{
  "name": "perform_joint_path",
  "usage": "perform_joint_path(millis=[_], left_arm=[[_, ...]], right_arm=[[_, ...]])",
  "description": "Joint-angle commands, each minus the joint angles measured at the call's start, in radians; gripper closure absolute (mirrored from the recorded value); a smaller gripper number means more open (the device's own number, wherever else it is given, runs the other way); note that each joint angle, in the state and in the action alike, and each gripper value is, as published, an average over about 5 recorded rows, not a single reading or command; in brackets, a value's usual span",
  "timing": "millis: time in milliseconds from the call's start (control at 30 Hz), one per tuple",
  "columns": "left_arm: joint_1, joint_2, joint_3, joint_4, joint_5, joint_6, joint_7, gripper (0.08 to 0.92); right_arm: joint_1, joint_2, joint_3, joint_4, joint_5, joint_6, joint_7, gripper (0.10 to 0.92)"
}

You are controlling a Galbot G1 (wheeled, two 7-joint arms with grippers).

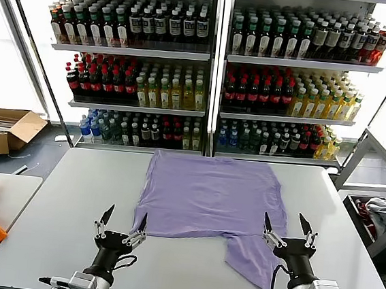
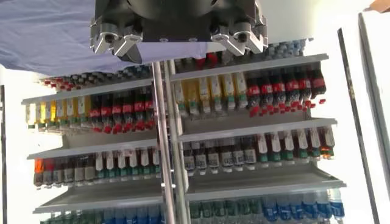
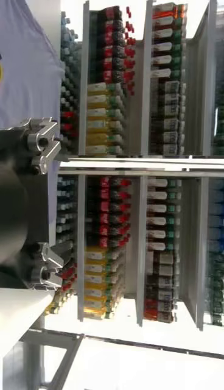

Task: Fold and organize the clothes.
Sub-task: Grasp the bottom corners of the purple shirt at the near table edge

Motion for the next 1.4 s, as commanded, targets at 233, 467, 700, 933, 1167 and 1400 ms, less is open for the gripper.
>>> perform_joint_path(millis=[233, 467, 700, 933, 1167, 1400], left_arm=[[-0.014, 0.024, 0.001, 0.017, -0.032, 0.087, -0.008, 0.177], [-0.024, 0.068, 0.004, 0.043, -0.013, 0.176, 0.019, 0.177], [-0.038, 0.12, 0.005, 0.079, -0.04, 0.234, 0.037, 0.177], [-0.064, 0.134, 0.015, 0.134, -0.075, 0.236, 0.029, 0.177], [-0.103, 0.119, 0.02, 0.176, -0.11, 0.227, 0.009, 0.177], [-0.141, 0.11, 0.029, 0.209, -0.11, 0.226, 0.005, 0.177]], right_arm=[[-0.04, -0.045, -0.038, -0.006, 0.025, -0.038, 0.059, 0.203], [-0.094, -0.069, -0.121, -0.029, 0.078, -0.104, 0.14, 0.203], [-0.132, -0.048, -0.167, -0.04, 0.07, -0.114, 0.176, 0.203], [-0.15, -0.025, -0.16, -0.063, 0.04, -0.098, 0.189, 0.203], [-0.165, -0.002, -0.168, -0.084, 0.04, -0.088, 0.201, 0.203], [-0.167, 0.021, -0.182, -0.1, 0.013, -0.079, 0.199, 0.203]])
